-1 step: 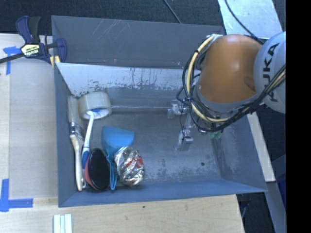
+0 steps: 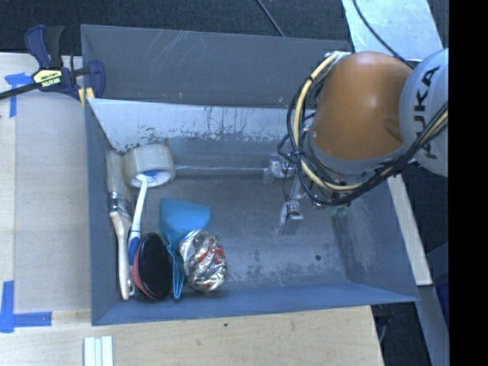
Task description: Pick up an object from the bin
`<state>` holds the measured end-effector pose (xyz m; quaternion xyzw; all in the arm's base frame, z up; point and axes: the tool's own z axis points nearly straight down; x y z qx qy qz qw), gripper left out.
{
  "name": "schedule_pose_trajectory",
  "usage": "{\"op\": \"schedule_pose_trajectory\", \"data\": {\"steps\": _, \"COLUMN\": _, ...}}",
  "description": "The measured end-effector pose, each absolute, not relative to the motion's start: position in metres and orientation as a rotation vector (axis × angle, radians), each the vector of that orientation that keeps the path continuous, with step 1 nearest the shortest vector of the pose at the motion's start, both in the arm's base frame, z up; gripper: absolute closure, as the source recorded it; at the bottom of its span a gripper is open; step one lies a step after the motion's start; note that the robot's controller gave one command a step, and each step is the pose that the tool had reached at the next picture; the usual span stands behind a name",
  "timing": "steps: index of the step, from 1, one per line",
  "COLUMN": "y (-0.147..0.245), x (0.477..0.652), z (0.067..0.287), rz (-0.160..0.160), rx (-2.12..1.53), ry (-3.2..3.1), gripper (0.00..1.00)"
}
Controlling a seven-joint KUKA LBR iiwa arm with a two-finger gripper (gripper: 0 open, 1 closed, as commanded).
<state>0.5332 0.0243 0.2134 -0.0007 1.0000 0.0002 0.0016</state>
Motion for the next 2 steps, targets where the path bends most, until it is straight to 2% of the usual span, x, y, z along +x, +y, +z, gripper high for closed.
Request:
{"op": "schedule_pose_trajectory", "data": {"steps": 1, "y": 0.102, "x": 0.509, "z": 0.096, "rz": 0.0, "rx": -0.232, "ry": 3.125, "gripper": 0.0}}
{"op": "schedule_pose_trajectory", "data": {"steps": 2, "y": 0.117, "x": 0.504, "z": 0.141, "rz": -0.001, "rx": -0.04, "ry": 3.128, "gripper": 0.0}}
